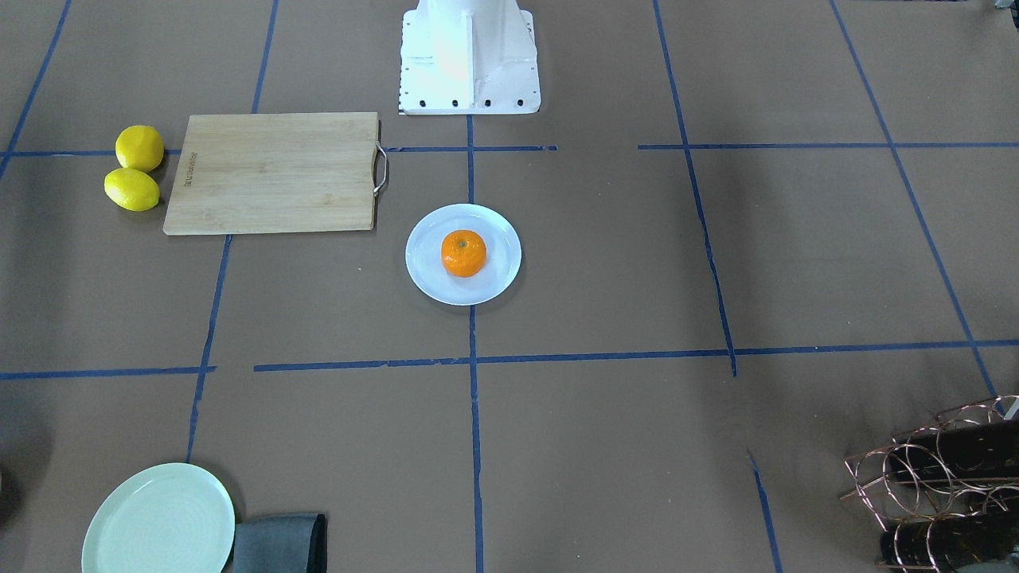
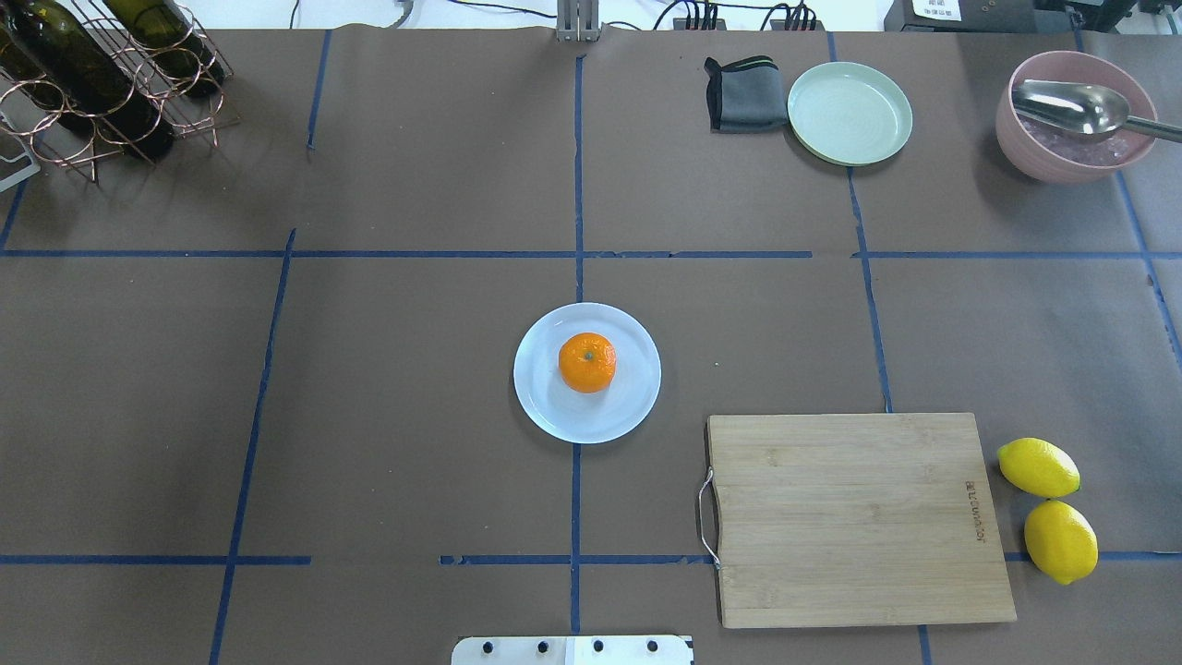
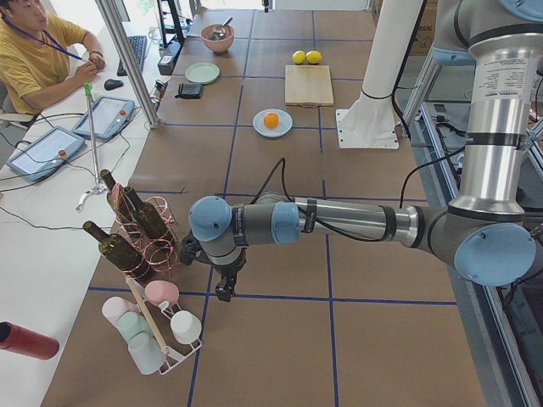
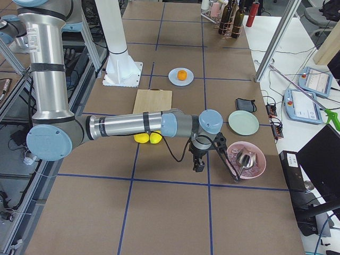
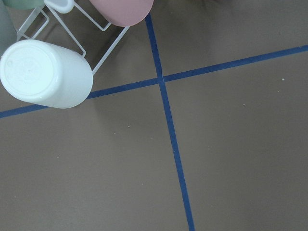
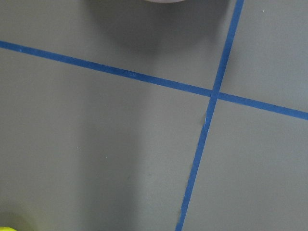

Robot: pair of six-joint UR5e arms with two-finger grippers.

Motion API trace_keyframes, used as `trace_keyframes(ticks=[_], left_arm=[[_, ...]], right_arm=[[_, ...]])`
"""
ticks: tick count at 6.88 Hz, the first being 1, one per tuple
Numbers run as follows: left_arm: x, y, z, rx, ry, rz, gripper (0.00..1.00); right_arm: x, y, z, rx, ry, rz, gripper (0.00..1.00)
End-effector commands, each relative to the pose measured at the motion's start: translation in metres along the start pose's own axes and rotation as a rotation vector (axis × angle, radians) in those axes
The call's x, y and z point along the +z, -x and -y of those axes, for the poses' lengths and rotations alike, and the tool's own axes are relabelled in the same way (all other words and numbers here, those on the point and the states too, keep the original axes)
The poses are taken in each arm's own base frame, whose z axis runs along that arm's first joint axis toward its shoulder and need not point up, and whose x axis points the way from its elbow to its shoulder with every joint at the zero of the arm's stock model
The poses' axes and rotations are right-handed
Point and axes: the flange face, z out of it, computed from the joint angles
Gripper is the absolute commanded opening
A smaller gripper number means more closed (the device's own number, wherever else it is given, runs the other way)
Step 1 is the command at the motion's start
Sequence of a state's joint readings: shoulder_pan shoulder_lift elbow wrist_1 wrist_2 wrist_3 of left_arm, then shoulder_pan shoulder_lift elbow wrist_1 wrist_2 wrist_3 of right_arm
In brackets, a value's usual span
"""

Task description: Pick orange to plate

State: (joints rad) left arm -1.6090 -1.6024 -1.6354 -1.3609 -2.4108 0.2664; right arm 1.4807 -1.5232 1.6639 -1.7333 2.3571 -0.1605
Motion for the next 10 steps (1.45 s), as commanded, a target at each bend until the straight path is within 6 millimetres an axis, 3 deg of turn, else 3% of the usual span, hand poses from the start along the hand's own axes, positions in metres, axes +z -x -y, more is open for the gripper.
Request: trace_keyframes(ticks=[1, 6, 10], left_arm=[[-0.003, -0.004, -0.002, -0.199, -0.003, -0.018, 1.0], [-0.013, -0.014, 0.006, -0.158, -0.042, -0.008, 1.0], [-0.002, 0.0, 0.011, -0.13, -0.062, -0.003, 1.0]], right_arm=[[-0.003, 0.002, 0.003, 0.017, -0.009, -0.002, 1.0], [-0.005, -0.002, -0.005, 0.022, -0.014, 0.0, 1.0], [-0.006, -0.006, -0.012, 0.022, -0.02, 0.0, 1.0]])
